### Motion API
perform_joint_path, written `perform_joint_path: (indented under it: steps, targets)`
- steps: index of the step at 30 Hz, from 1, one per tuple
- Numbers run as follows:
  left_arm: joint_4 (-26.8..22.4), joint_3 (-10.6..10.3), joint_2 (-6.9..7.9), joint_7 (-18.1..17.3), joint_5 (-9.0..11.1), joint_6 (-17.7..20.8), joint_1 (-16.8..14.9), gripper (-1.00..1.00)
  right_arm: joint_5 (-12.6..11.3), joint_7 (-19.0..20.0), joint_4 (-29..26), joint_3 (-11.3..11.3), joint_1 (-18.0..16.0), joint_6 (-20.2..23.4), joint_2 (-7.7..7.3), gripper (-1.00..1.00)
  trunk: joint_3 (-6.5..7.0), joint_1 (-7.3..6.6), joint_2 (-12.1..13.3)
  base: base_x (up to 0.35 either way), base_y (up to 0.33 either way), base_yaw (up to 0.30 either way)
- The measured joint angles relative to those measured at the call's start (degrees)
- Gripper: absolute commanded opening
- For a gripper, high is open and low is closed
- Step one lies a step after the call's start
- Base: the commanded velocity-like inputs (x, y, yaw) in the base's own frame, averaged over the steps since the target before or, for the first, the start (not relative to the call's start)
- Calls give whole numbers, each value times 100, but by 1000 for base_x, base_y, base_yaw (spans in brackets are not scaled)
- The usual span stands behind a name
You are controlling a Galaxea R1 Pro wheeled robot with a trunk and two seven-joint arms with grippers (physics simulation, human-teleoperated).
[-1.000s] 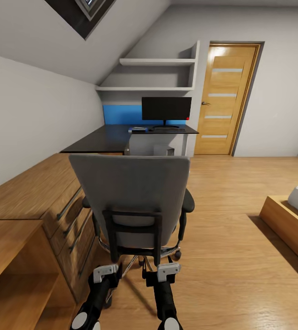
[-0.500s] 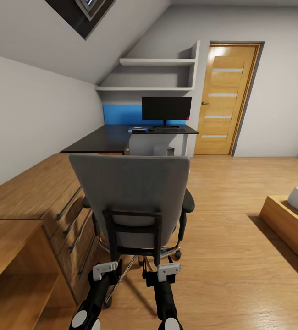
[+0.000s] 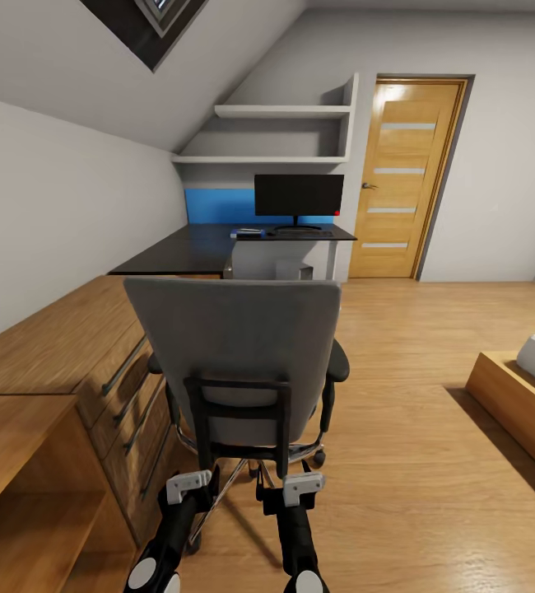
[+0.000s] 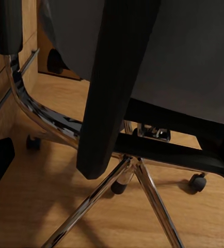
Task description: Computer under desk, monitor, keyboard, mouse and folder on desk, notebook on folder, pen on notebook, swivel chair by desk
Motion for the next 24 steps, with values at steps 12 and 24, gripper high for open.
perform_joint_path:
  steps: [12, 24]
  targets:
    - [18, -16, -3, -1, -7, 4, 0, 100, -7, 0, -2, -8, 1, 0, 0, 100, 0, -1, 0, 18, -13, 0]
    - [60, -25, -2, -8, -14, 2, 0, 100, -13, 0, -8, -8, -1, 0, -51, 100, 0, 0, 0, 102, -87, 0]
